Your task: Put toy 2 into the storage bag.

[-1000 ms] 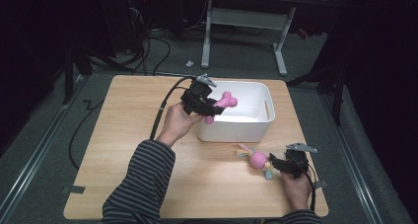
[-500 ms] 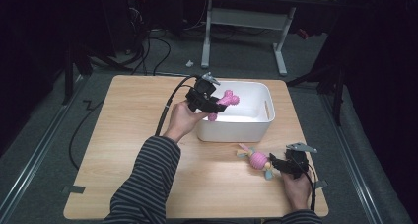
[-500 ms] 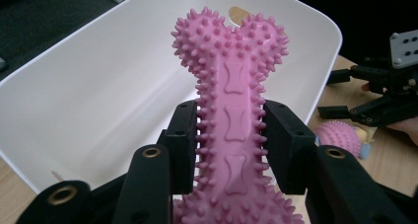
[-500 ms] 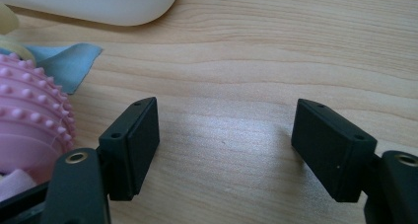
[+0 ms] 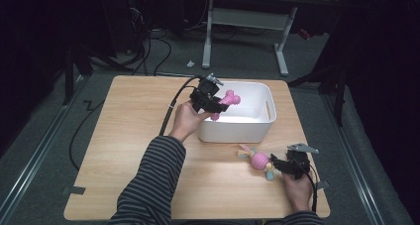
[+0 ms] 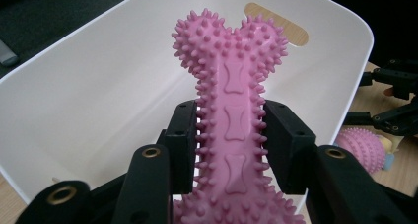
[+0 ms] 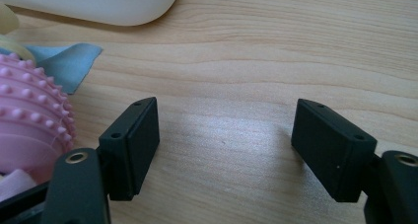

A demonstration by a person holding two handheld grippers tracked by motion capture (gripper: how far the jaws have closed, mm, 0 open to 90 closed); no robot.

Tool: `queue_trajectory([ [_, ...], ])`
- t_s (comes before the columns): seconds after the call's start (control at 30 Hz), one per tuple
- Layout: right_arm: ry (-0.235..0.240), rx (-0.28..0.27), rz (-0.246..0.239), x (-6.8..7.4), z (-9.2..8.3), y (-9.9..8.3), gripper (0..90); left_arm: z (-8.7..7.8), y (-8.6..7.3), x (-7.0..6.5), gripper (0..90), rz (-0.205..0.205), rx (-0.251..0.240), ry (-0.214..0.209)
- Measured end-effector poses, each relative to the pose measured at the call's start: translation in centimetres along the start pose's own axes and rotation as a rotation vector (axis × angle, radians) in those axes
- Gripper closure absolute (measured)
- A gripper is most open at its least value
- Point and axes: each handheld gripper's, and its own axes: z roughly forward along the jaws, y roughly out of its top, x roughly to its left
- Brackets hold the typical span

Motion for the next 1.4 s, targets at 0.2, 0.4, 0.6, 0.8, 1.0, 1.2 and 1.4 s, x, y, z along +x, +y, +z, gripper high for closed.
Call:
queue_trajectory([
  [0.2, 0.0, 0.0, 0.001, 0.0, 0.0, 0.0, 26.6, 0.5, -0.1, 0.3, 59.2, -0.002, 0.01, 0.019],
  [0.4, 0.0, 0.0, 0.0, 0.0, 0.0, 0.0, 26.6, 0.9, -0.2, 0.2, 59.2, 0.003, 0.023, 0.032],
  [0.6, 0.0, 0.0, 0.0, 0.0, 0.0, 0.0, 26.6, 1.8, -0.3, 0.1, 59.1, 0.002, 0.041, 0.03],
  [0.8, 0.0, 0.001, 0.0, 0.0, 0.0, 0.0, 26.7, 2.3, -0.6, -0.1, 59.0, 0.005, 0.062, 0.035],
  [1.0, 0.0, 0.001, 0.0, 0.0, 0.0, 0.0, 26.7, 2.7, -0.7, -0.1, 58.8, 0.006, 0.085, 0.044],
  [1.2, 0.002, 0.002, 0.0, 0.0, 0.0, 0.0, 26.6, 3.0, -1.0, 0.1, 58.5, 0.0, 0.1, 0.041],
  [1.4, 0.002, 0.002, 0.0, 0.0, 0.0, 0.0, 26.6, 3.1, -1.0, 0.1, 56.5, -0.009, 0.11, 0.039],
])
